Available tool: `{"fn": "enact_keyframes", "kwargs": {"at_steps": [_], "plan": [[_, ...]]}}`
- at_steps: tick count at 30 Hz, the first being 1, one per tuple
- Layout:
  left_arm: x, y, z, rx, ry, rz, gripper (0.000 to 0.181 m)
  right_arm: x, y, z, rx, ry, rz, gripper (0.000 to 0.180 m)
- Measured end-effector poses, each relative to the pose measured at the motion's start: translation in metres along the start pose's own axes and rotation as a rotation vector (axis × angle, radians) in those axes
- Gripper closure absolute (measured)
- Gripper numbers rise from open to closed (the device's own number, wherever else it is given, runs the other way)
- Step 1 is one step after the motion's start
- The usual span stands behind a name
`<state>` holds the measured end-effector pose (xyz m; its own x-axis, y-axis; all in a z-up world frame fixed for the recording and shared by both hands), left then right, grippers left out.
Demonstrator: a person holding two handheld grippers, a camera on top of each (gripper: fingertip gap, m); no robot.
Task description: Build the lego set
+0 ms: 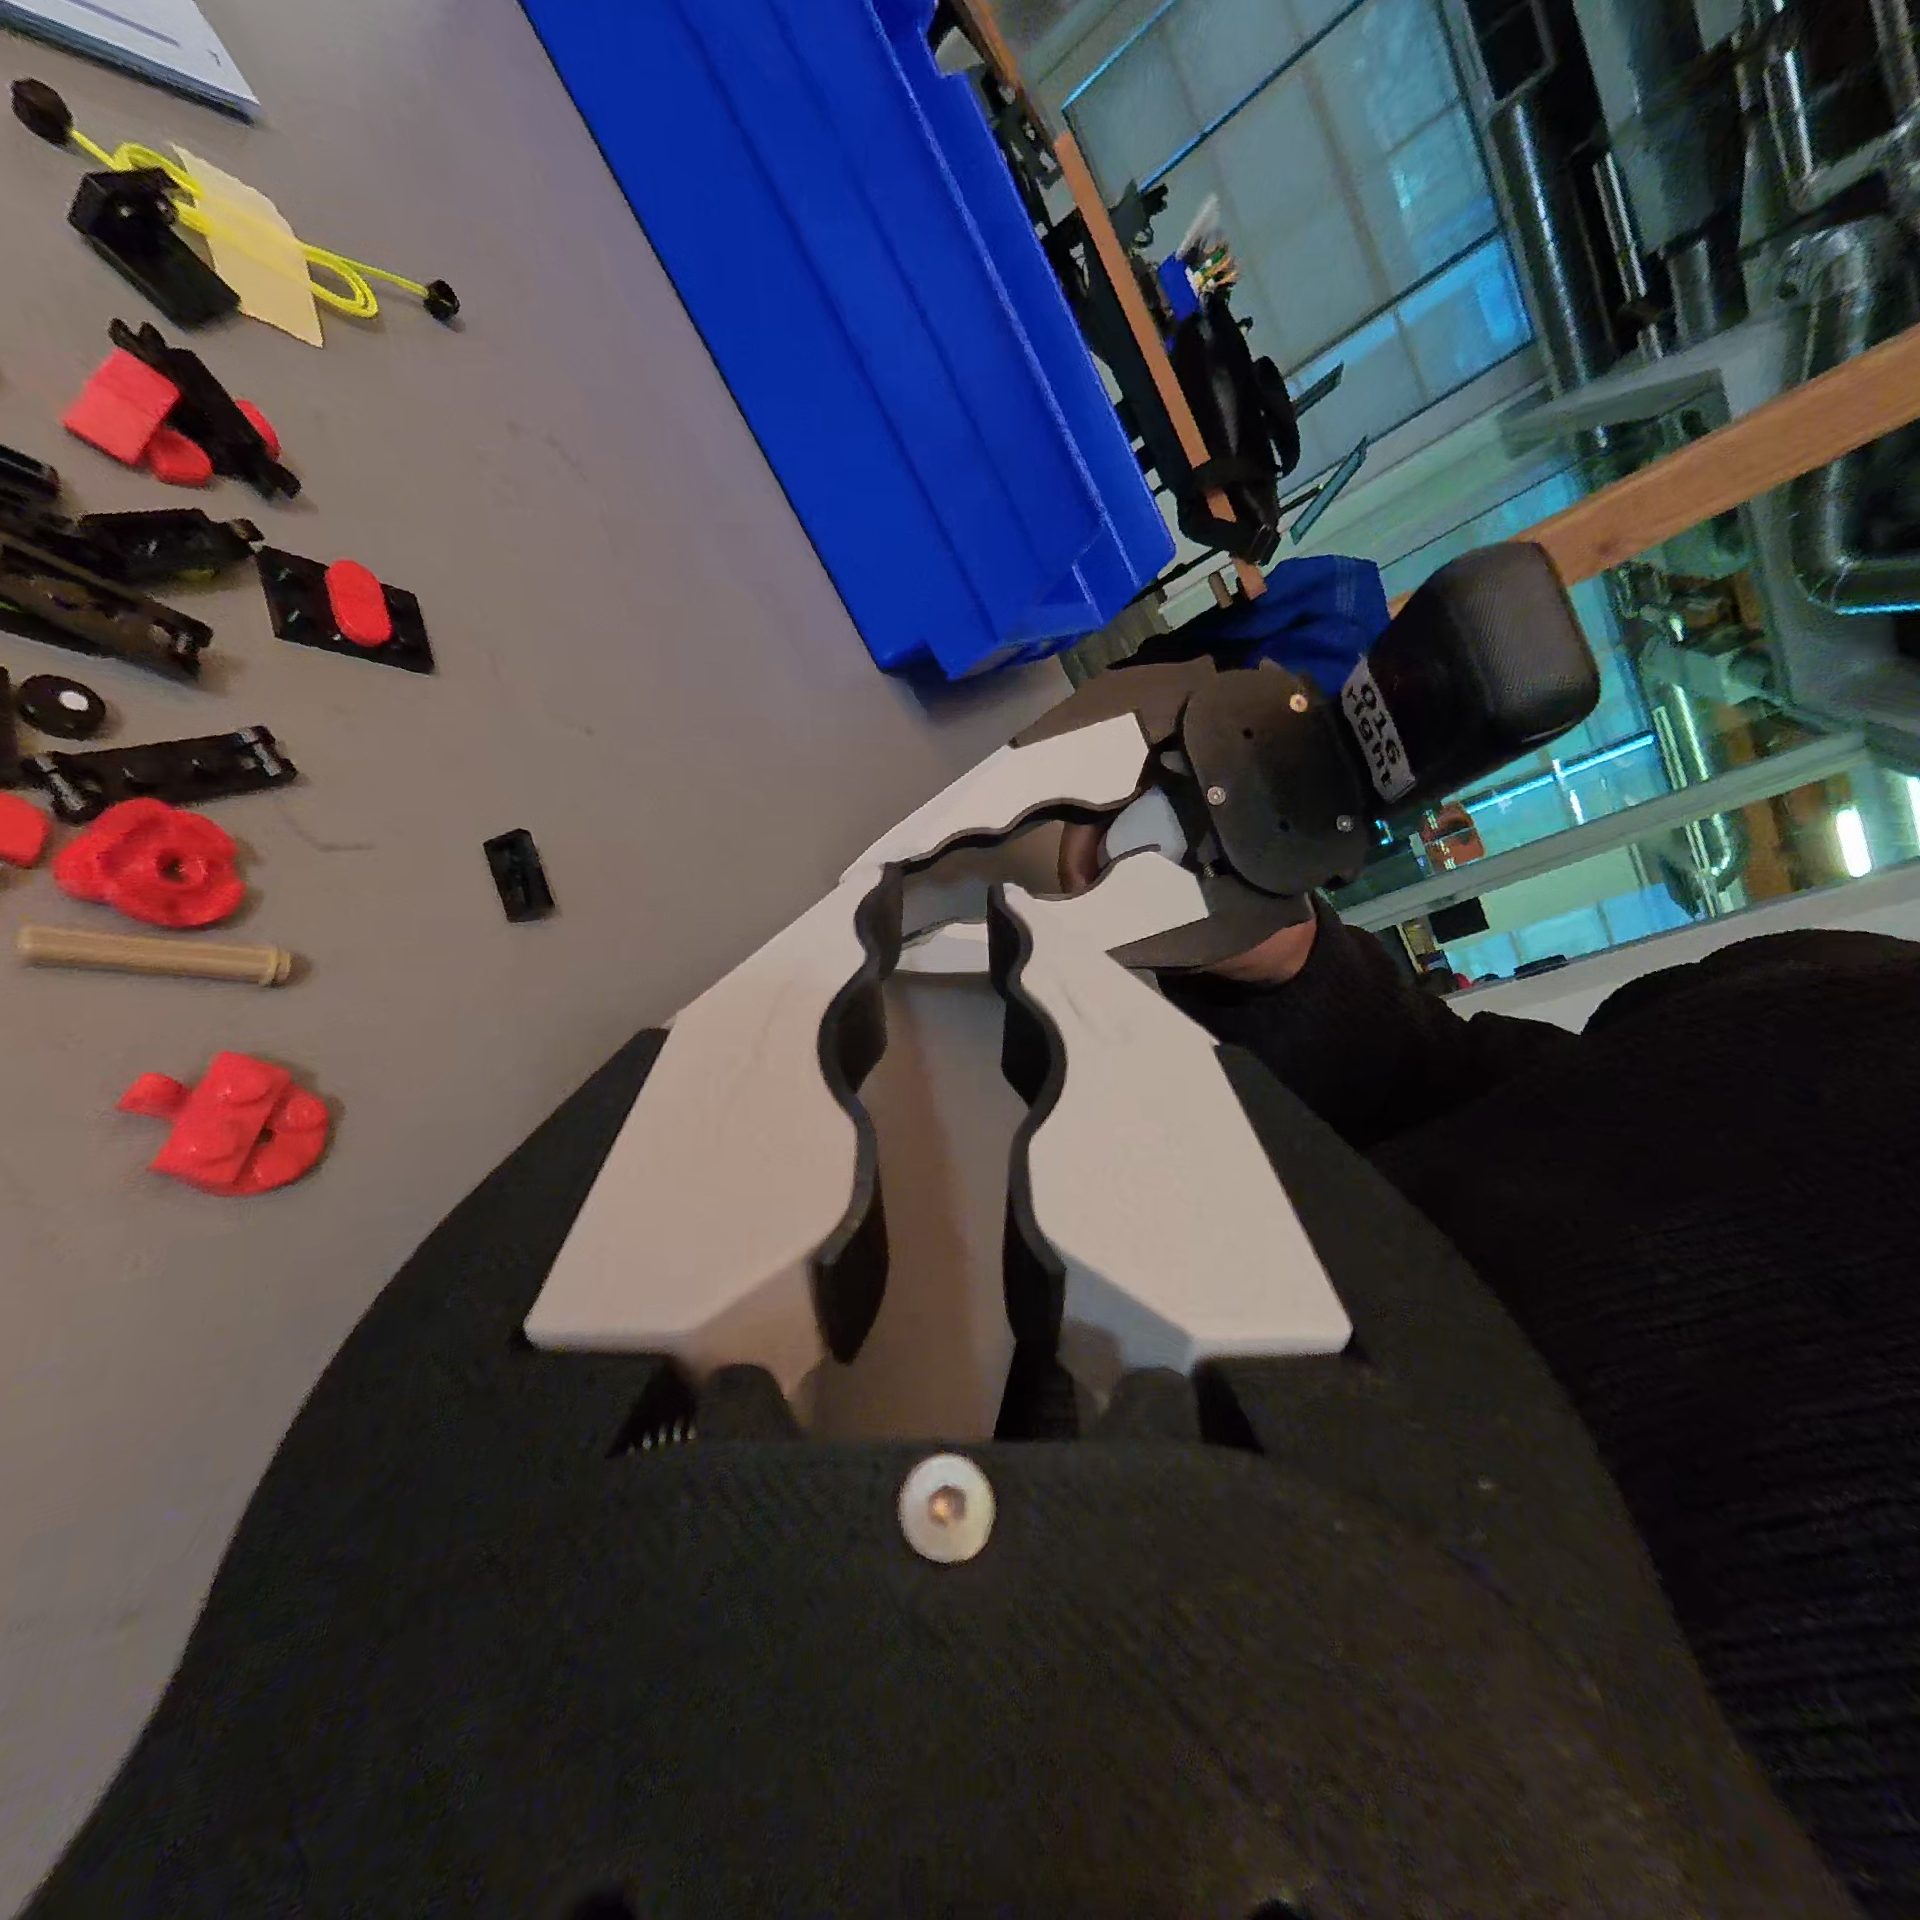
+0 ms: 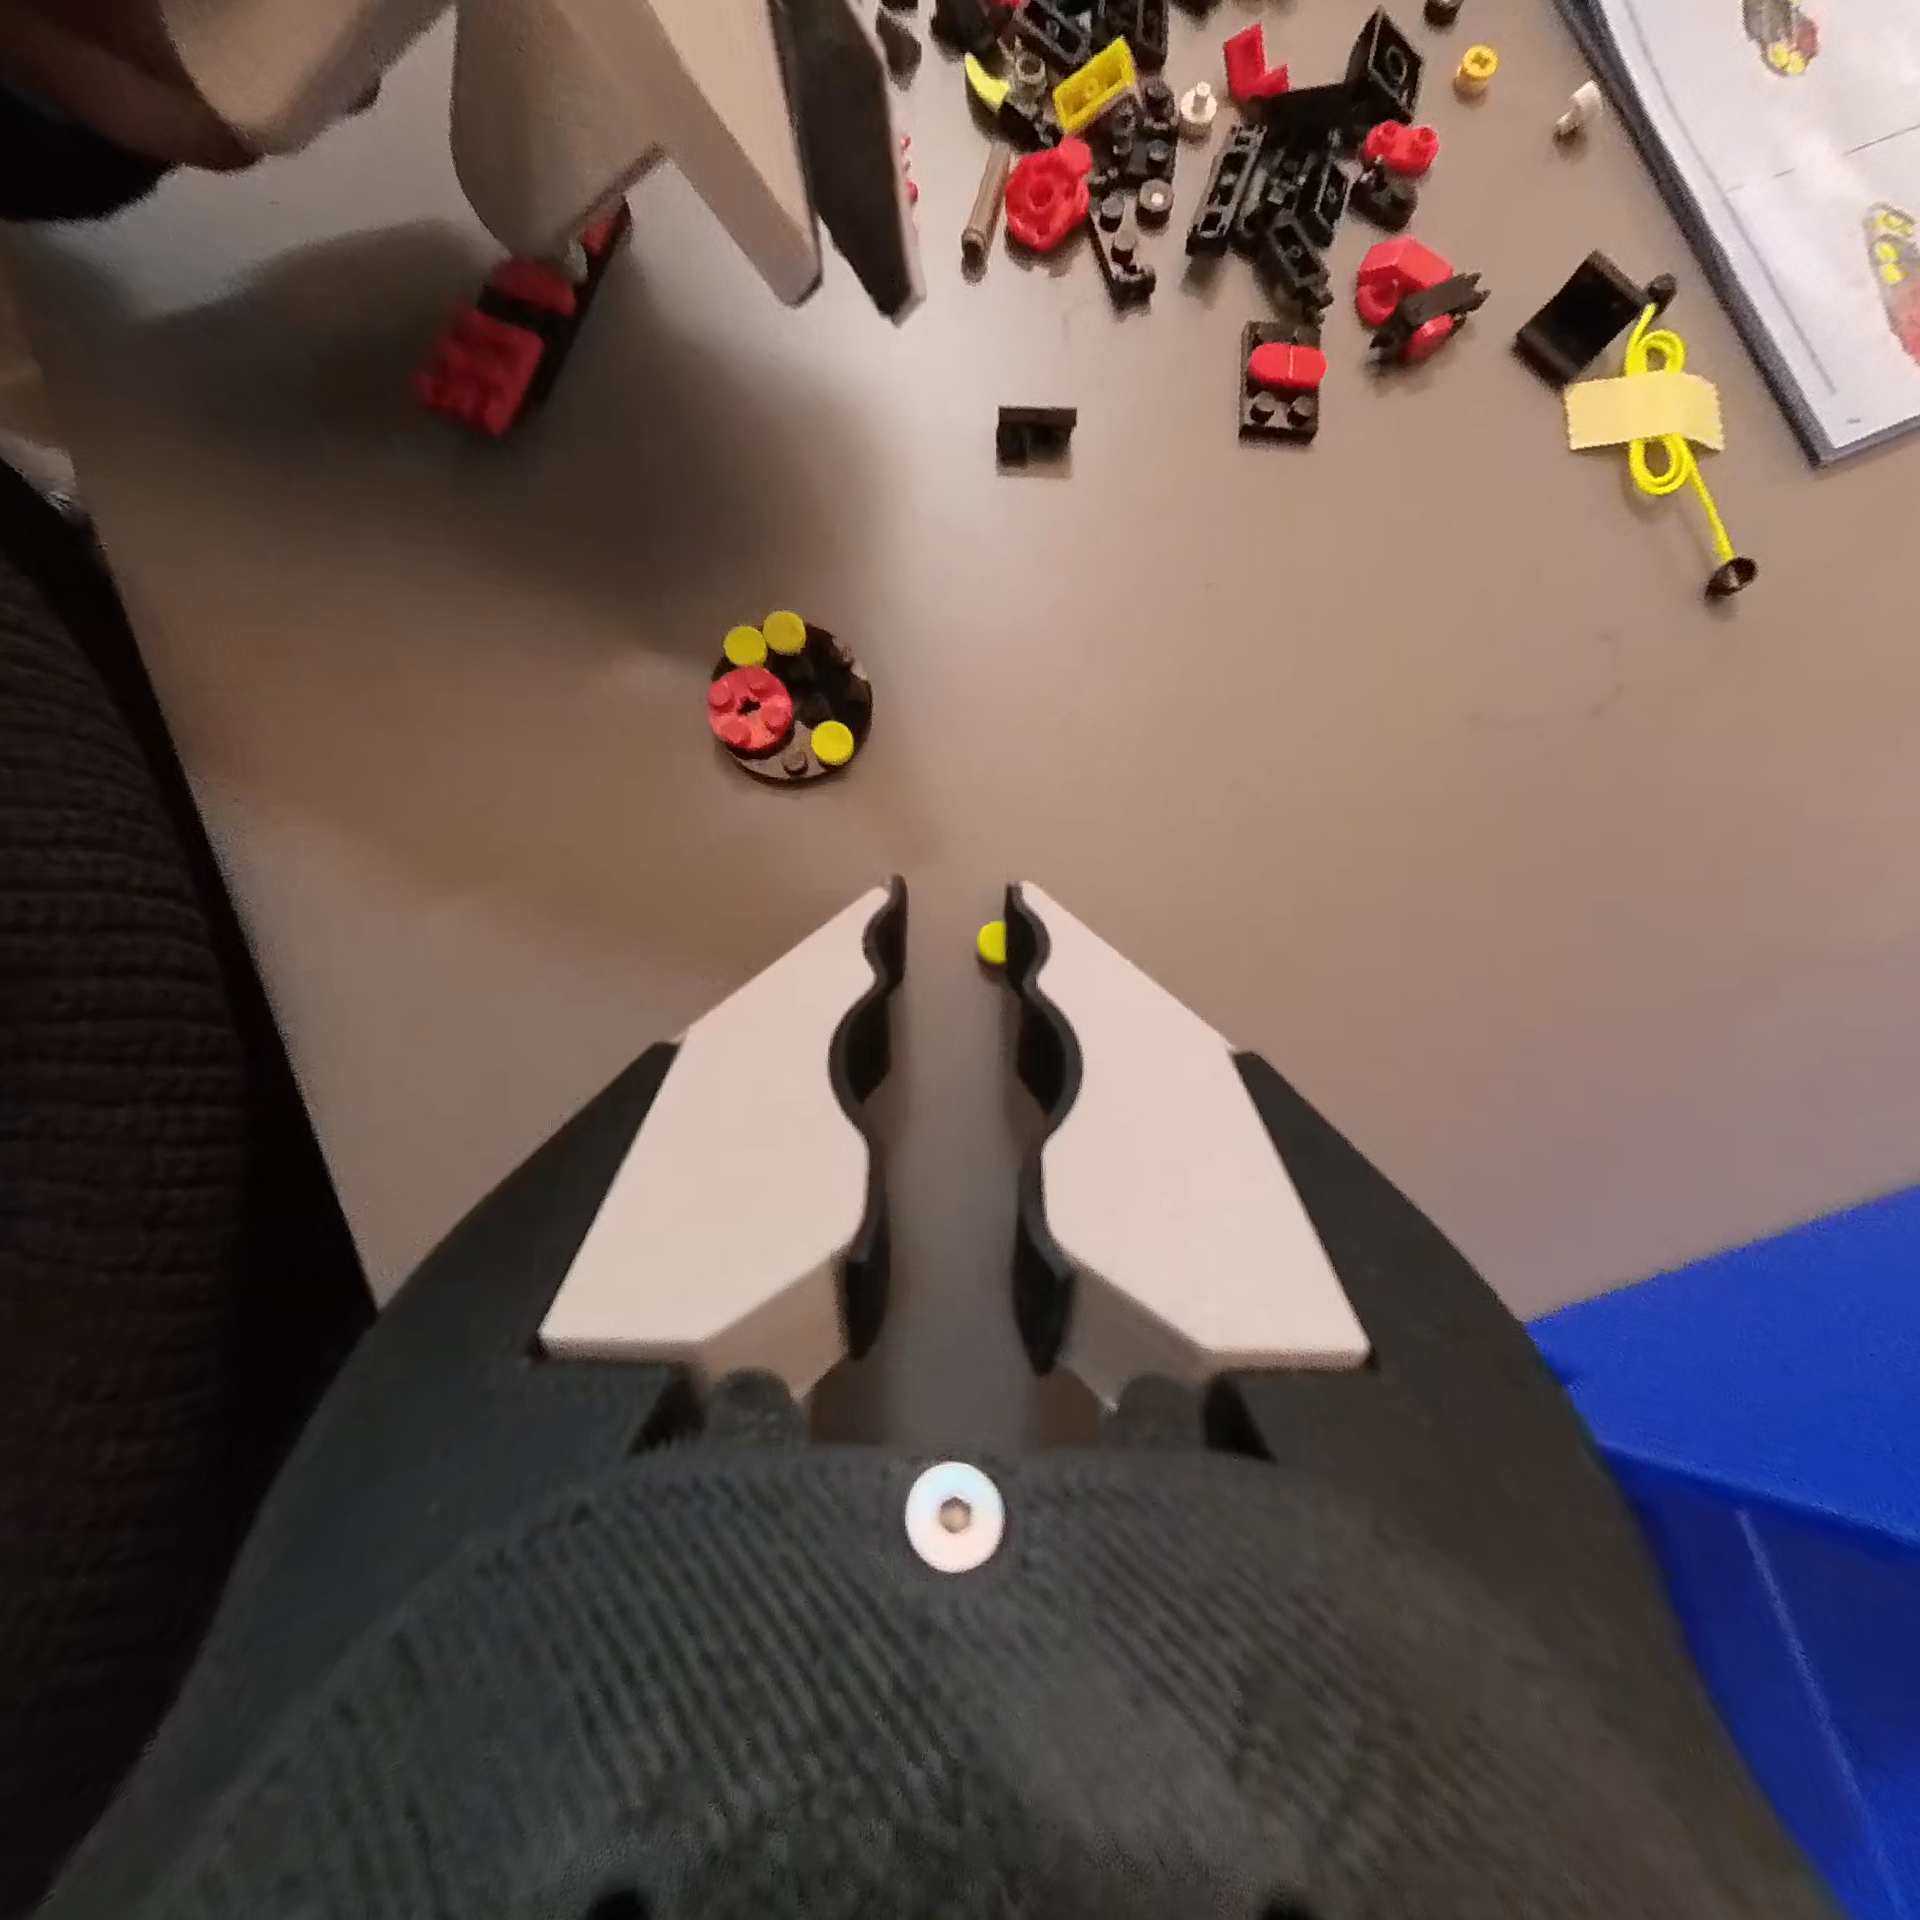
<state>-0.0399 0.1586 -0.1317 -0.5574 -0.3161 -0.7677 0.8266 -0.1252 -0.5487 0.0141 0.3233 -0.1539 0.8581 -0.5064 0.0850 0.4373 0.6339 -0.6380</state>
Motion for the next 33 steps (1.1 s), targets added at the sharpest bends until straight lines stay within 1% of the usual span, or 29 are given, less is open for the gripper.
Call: {"fn": "enact_keyframes", "kwargs": {"at_steps": [5, 11, 20, 22, 26, 30, 33], "plan": [[-0.001, 0.002, -0.002, 0.019, 0.008, -0.006, 0.168, -0.003, 0.001, 0.006, 0.028, 0.061, 0.03, 0.165], [0.001, 0.002, -0.002, 0.019, 0.019, 0.011, 0.17, -0.008, 0.003, 0.009, 0.001, 0.036, -0.032, 0.169], [0.0, 0.003, -0.004, 0.044, 0.002, -0.016, 0.17, -0.007, 0.004, 0.004, 0.02, 0.027, -0.032, 0.174], [0.001, 0.005, -0.005, 0.069, -0.033, -0.057, 0.171, -0.004, 0.0, 0.005, 0.001, 0.029, -0.007, 0.174], [0.004, 0.014, -0.011, 0.191, -0.165, -0.224, 0.171, 0.011, -0.014, 0.003, -0.089, -0.046, 0.03, 0.174], [0.004, 0.028, -0.019, 0.299, -0.28, -0.391, 0.168, 0.021, -0.017, -0.007, -0.063, -0.079, 0.054, 0.174], [0.002, 0.033, -0.023, 0.323, -0.294, -0.428, 0.166, 0.022, -0.017, -0.012, -0.044, -0.069, 0.057, 0.173]]}}
Point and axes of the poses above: each gripper's, where its closed fingertips meet, z back along the fingers, y out of its underside, x = y × z across the jaws, the point moved 8 cm from there along z, back along the fingers, and after that the axes turned 9 degrees about -y, right-handed, at the moved point
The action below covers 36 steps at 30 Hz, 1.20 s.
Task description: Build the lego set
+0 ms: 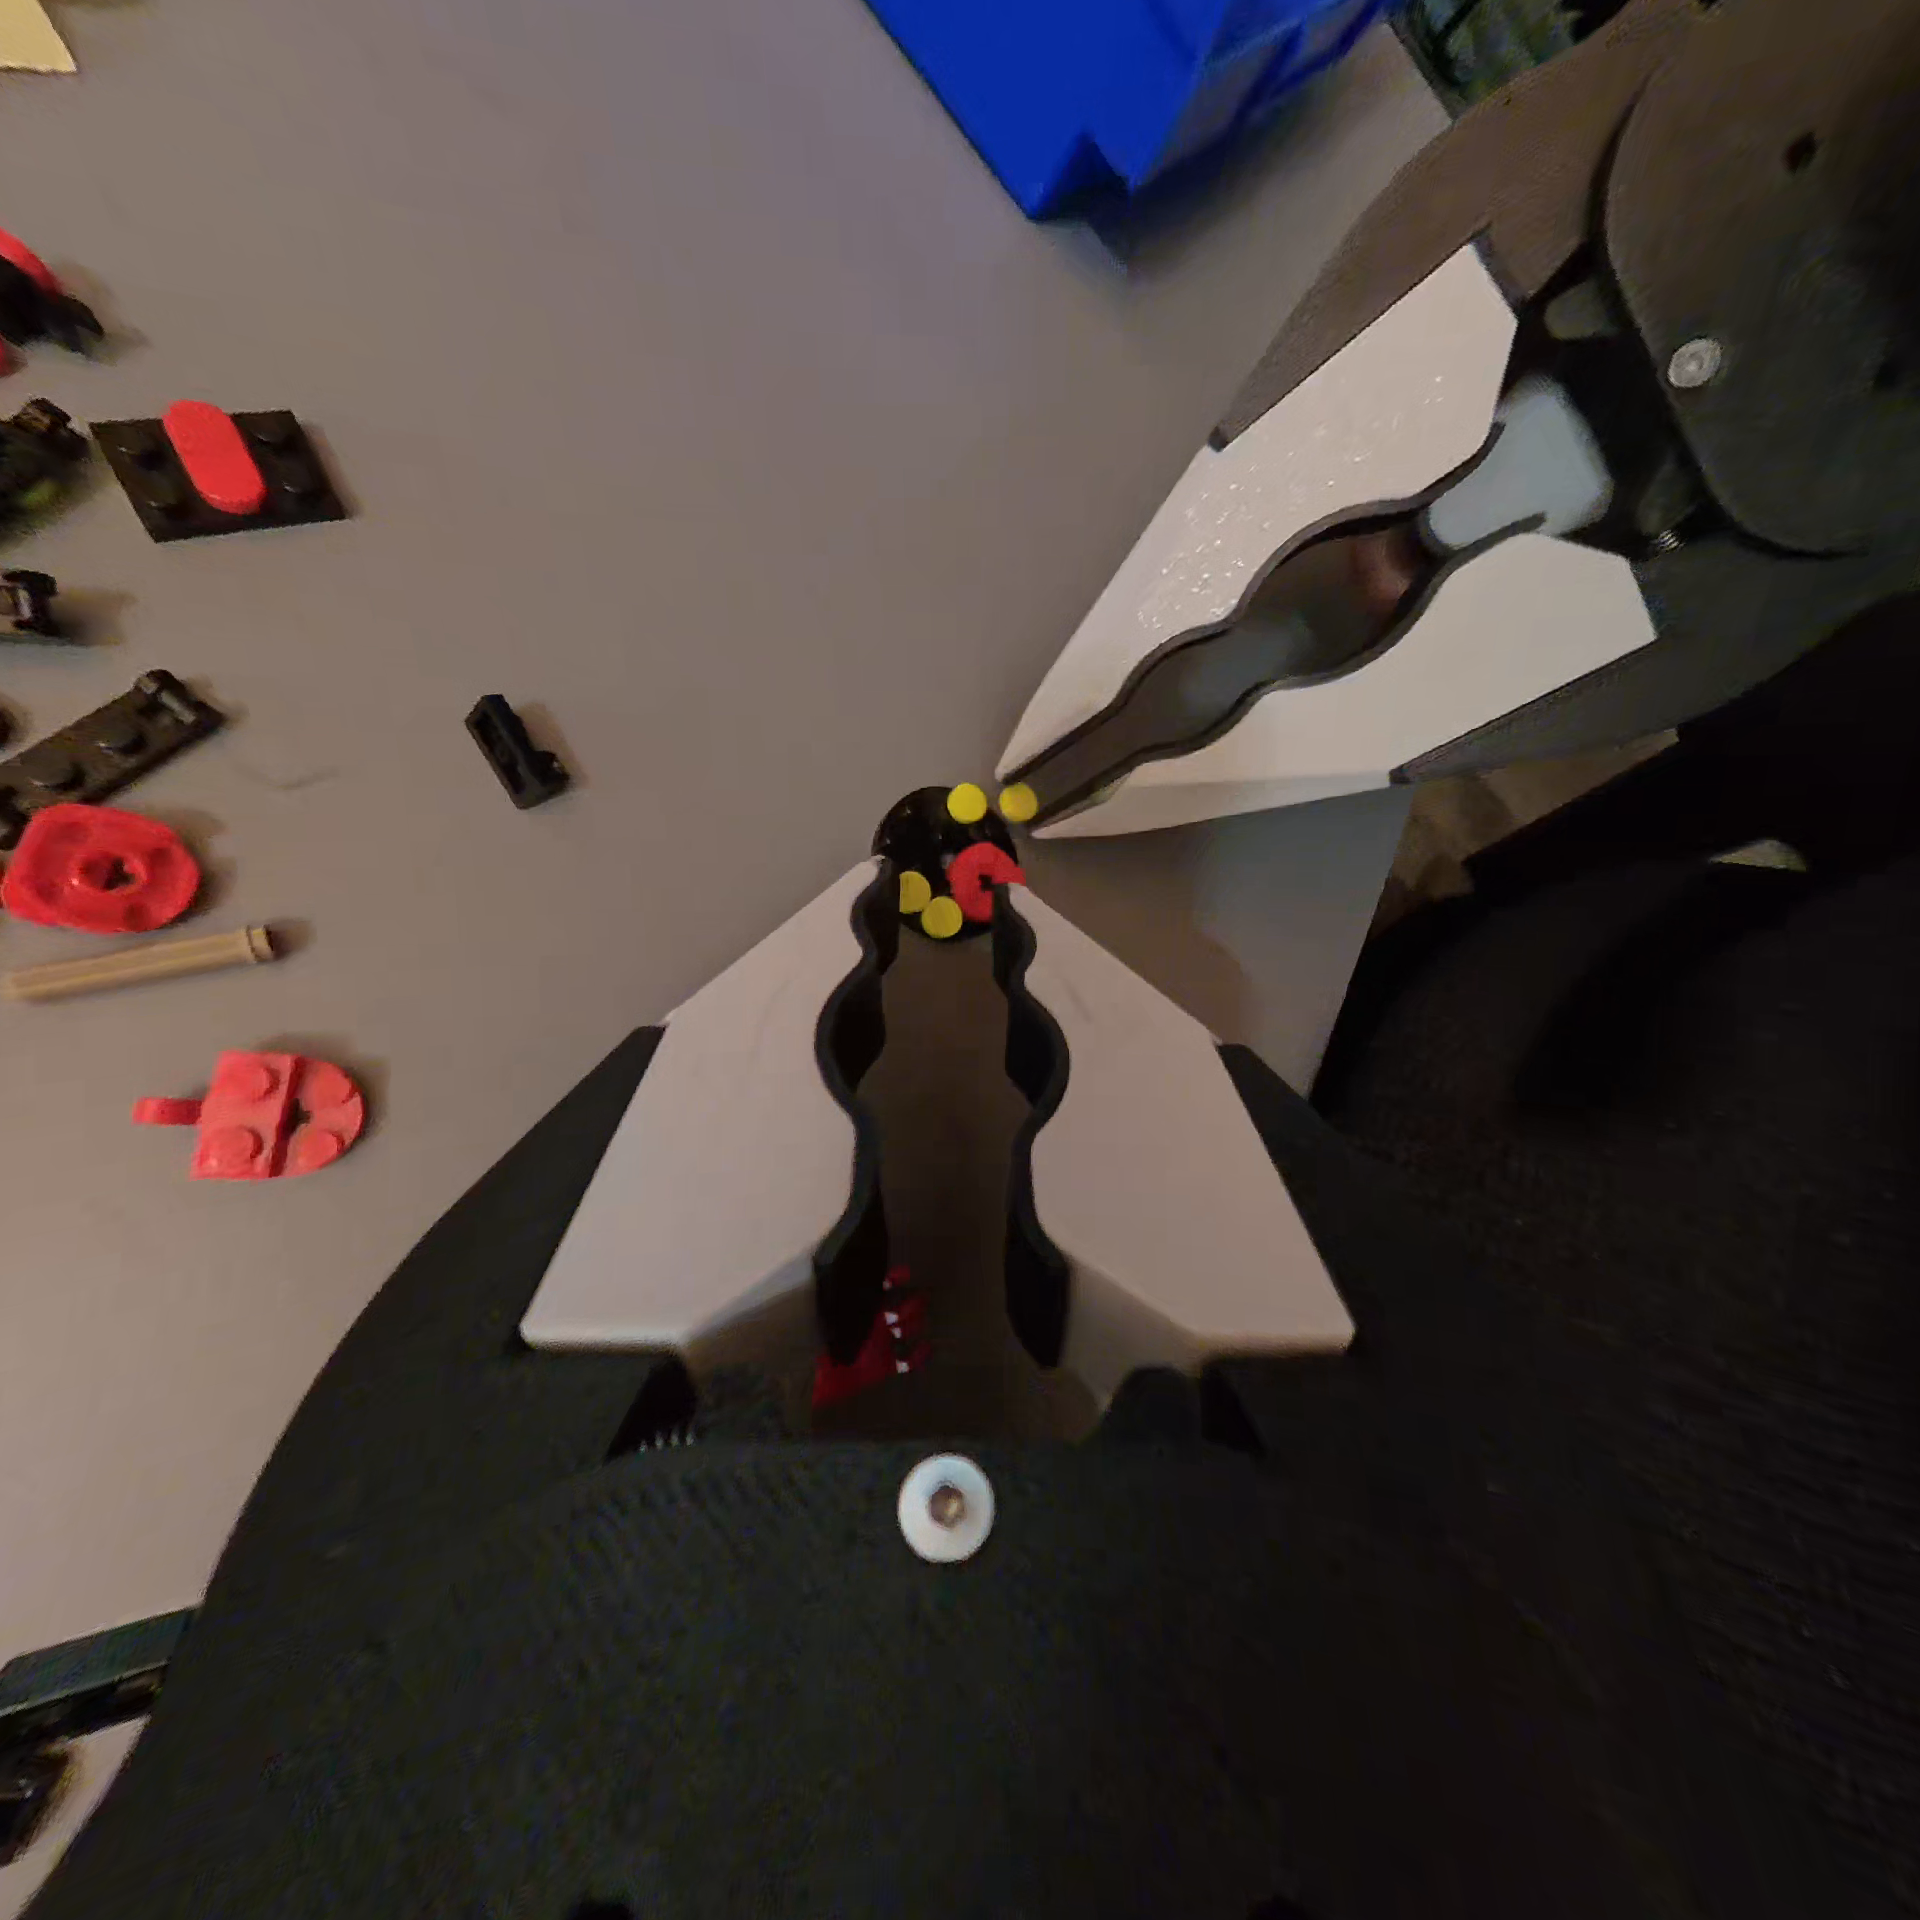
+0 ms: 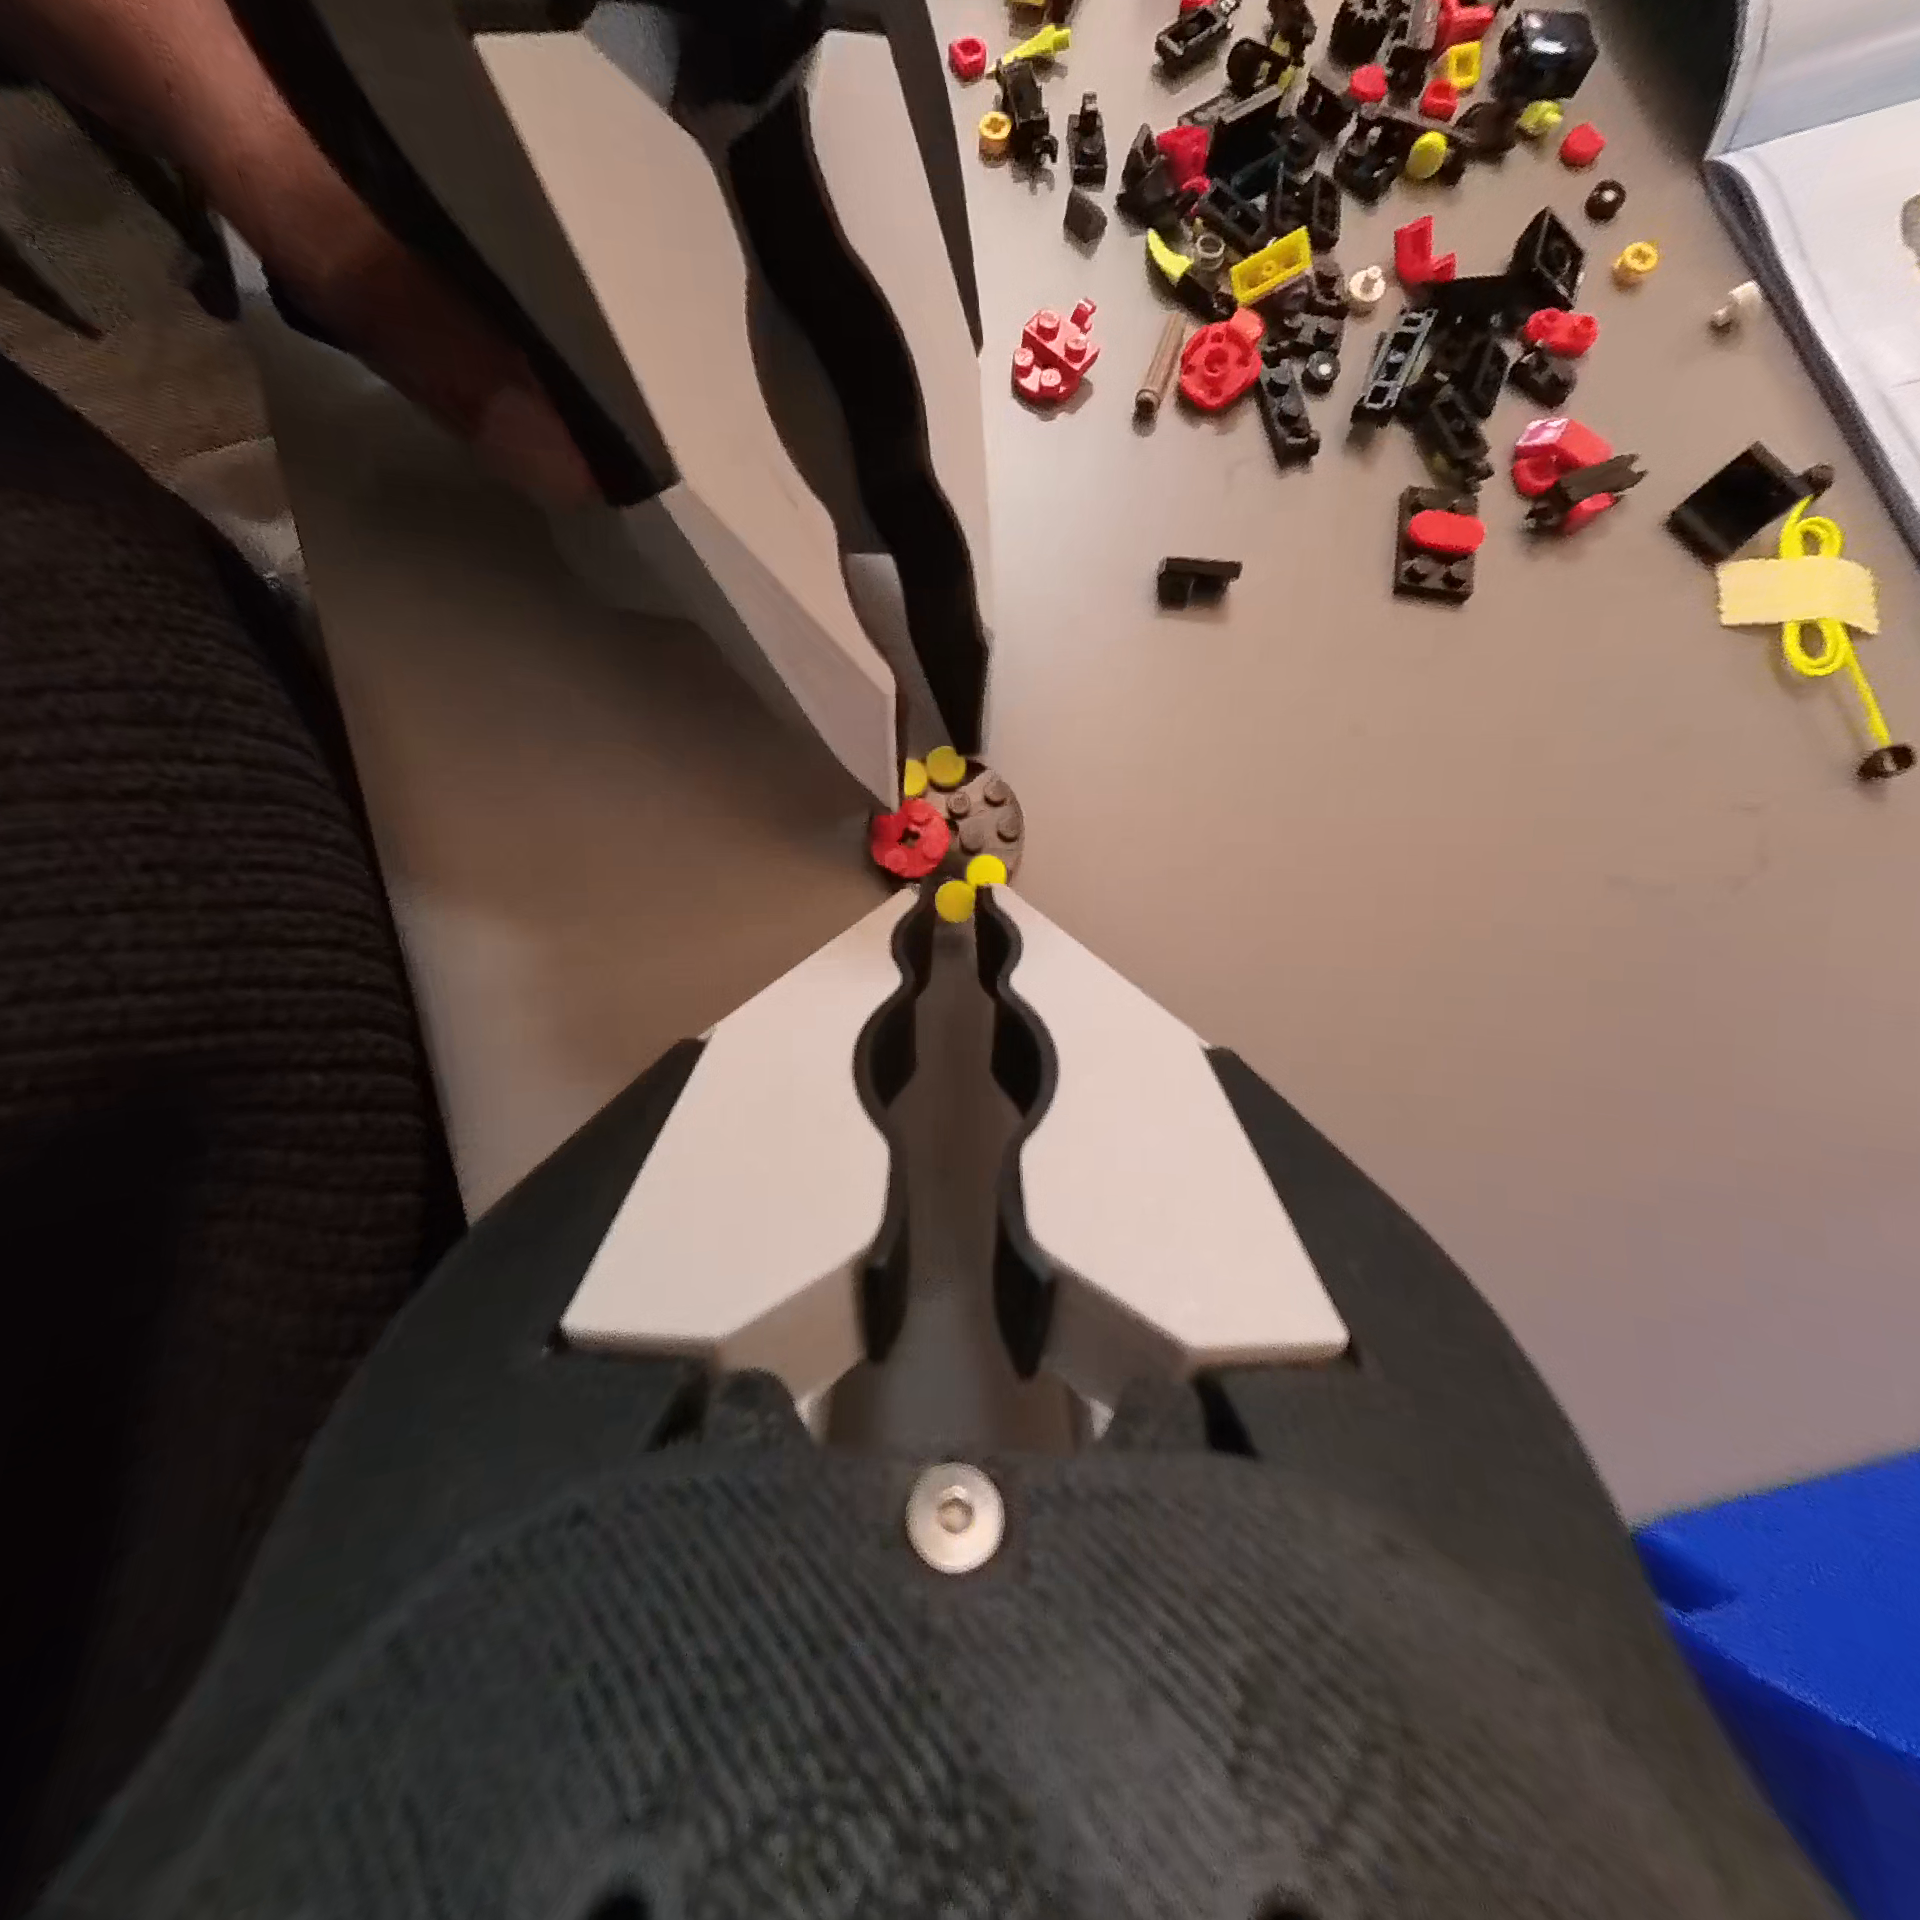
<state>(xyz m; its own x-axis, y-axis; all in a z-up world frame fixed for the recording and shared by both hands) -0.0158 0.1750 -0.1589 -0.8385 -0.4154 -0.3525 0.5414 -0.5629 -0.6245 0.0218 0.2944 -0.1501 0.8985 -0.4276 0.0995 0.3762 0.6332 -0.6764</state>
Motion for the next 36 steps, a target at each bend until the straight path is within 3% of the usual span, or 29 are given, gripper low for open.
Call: {"fn": "enact_keyframes", "kwargs": {"at_steps": [36], "plan": [[0.0011, 0.0018, -0.0026, 0.015, -0.028, -0.01, 0.165, -0.0024, 0.0001, 0.0009, -0.025, 0.002, -0.01, 0.169]]}}
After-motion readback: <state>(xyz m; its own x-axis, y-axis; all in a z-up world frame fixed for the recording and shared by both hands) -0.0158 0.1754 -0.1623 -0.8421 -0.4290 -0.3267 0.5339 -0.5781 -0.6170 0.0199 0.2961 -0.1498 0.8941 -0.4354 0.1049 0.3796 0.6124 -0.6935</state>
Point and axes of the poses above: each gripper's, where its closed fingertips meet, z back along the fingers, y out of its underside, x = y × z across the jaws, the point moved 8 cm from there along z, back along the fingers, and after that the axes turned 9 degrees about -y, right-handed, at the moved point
